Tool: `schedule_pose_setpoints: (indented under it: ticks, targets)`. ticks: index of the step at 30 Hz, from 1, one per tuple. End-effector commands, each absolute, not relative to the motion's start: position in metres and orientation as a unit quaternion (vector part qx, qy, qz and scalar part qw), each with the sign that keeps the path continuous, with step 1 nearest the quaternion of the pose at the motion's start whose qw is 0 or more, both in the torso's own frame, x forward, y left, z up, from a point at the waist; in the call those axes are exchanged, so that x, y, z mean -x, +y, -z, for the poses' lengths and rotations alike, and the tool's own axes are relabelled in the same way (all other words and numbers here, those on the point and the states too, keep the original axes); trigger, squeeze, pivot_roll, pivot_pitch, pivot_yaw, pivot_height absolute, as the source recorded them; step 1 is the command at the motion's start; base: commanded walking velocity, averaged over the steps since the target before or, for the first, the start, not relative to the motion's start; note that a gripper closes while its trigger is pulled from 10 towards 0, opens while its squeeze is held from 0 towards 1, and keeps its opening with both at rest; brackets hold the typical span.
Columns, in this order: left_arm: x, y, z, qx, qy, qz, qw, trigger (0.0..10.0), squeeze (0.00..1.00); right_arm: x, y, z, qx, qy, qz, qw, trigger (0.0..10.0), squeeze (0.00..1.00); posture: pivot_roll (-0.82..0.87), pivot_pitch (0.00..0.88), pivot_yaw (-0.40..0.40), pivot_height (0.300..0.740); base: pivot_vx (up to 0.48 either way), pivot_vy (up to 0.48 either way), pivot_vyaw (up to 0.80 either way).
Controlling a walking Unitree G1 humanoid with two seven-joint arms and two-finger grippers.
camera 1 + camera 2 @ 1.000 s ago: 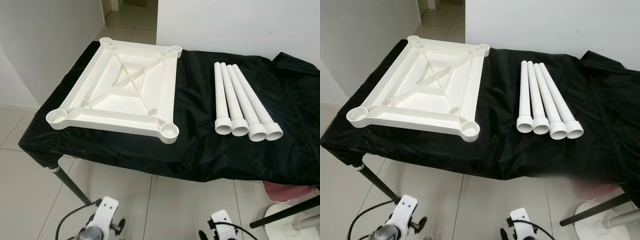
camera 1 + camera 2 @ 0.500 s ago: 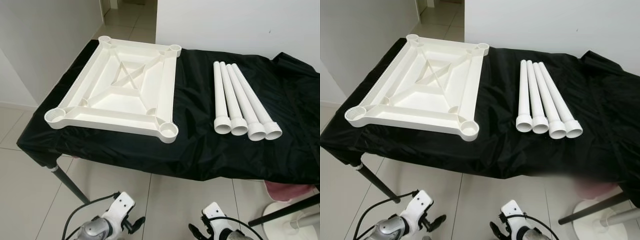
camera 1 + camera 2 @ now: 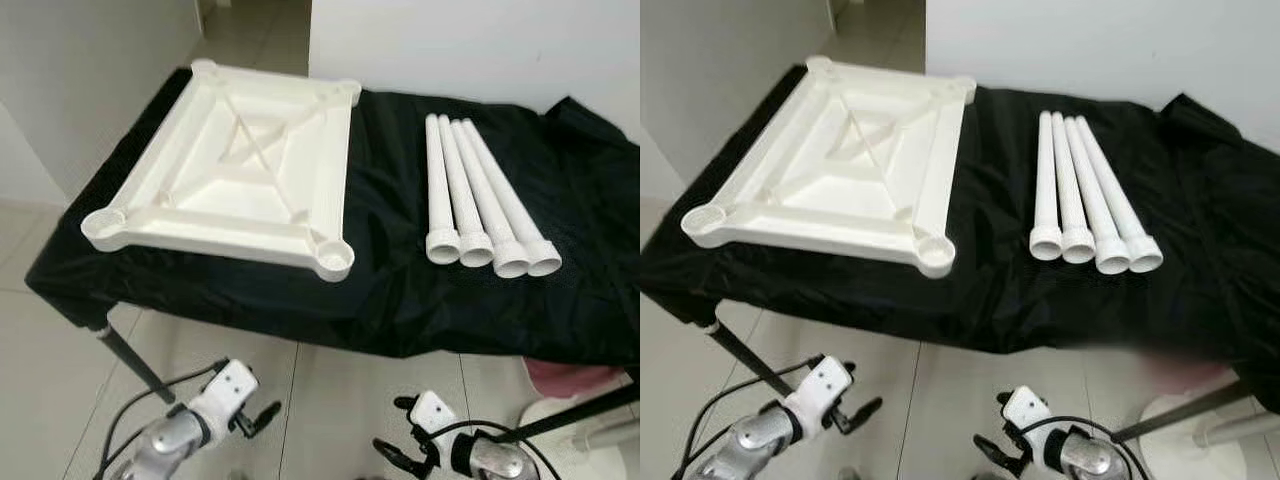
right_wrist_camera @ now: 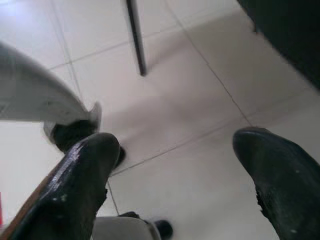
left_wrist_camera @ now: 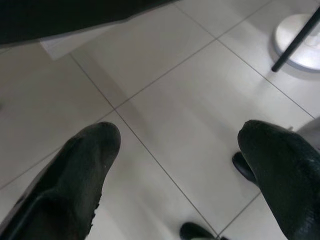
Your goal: Building children table
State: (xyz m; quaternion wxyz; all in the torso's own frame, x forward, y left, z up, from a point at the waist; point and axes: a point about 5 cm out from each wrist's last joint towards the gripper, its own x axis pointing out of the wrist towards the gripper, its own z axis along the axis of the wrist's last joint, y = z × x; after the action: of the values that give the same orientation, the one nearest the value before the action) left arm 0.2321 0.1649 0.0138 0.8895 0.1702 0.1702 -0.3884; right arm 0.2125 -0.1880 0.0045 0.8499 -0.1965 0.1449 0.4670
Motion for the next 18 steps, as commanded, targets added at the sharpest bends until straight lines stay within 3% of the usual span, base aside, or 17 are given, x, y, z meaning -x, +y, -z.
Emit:
schedule_pose_setpoints:
  ticks: [1,6,10,16,18]
  targets:
    - [-0.204,0.151,-0.022,-0.104,0.215,0.643,0.728,10.0,0.0,-0.213,-0.185,-0.015,0.197,0.133,-0.495,0.836,10.0,0.0,-0.05,0.107,-0.008,0.74,0.0,0.0,0.0]
    - [-0.209,0.152,-0.059,-0.081,0.188,0.677,0.707,10.0,0.0,-0.228,-0.177,-0.058,0.207,0.072,-0.528,0.82,10.0,0.0,-0.04,0.101,-0.013,0.74,0.0,0.0,0.0]
    - [-0.209,0.152,-0.068,-0.08,0.179,0.683,0.704,10.0,0.0,-0.23,-0.174,-0.067,0.207,0.058,-0.534,0.818,10.0,0.0,-0.04,0.098,-0.015,0.74,0.0,0.0,0.0]
    - [-0.221,0.155,-0.104,-0.085,0.133,0.671,0.725,10.0,0.0,-0.239,-0.17,-0.092,0.187,0.001,-0.525,0.83,10.0,0.0,-0.04,0.094,-0.014,0.74,0.0,0.0,0.0]
    - [-0.23,0.159,-0.121,-0.082,0.109,0.65,0.747,10.0,0.0,-0.252,-0.169,-0.107,0.177,-0.044,-0.484,0.856,10.0,0.0,-0.03,0.087,-0.015,0.74,0.0,0.0,0.0]
